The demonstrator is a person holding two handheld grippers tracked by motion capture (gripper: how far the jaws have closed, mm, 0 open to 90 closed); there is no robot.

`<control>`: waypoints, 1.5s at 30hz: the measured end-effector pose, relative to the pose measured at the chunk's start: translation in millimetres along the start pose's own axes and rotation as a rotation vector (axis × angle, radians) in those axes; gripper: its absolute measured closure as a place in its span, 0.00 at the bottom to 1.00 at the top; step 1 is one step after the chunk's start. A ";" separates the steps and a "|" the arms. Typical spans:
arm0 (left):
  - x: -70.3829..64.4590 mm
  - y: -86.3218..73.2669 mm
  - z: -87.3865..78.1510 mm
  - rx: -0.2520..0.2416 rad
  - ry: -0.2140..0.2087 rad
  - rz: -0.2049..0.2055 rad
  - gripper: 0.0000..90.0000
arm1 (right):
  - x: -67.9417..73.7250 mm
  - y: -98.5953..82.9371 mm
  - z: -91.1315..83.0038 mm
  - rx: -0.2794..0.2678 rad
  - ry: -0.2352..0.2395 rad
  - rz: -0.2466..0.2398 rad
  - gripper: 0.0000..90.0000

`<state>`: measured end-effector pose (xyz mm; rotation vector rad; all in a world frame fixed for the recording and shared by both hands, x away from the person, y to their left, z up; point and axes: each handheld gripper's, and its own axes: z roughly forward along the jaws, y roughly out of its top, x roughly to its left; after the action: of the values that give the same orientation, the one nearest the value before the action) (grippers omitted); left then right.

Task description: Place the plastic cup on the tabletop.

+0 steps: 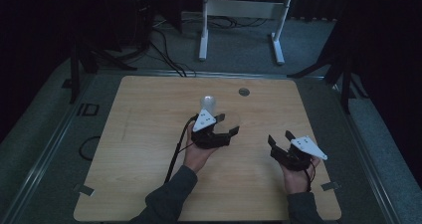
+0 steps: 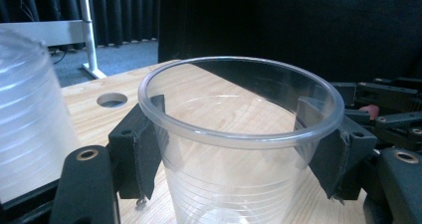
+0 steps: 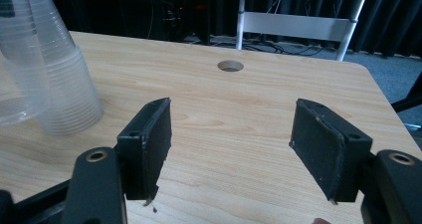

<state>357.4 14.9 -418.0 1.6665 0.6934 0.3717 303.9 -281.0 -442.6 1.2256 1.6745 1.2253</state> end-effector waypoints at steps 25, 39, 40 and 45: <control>1.6 -26.9 -2.1 0.040 0.017 0.008 0.33 | -3.1 0.0 -2.3 -0.003 -0.007 0.002 0.35; -0.2 -42.8 3.4 0.058 0.030 0.016 0.33 | -2.6 0.1 -2.4 -0.002 -0.005 0.002 0.35; -0.5 -45.1 4.7 0.062 0.029 0.013 0.33 | -2.6 0.2 -2.5 -0.003 -0.005 0.003 0.35; -0.2 -48.4 6.2 0.066 0.029 0.016 0.33 | -2.9 0.1 -2.7 -0.003 -0.006 0.004 0.35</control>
<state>349.5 14.4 -466.2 1.7328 0.7209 0.3880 302.2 -284.5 -441.7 1.2298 1.6658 1.2248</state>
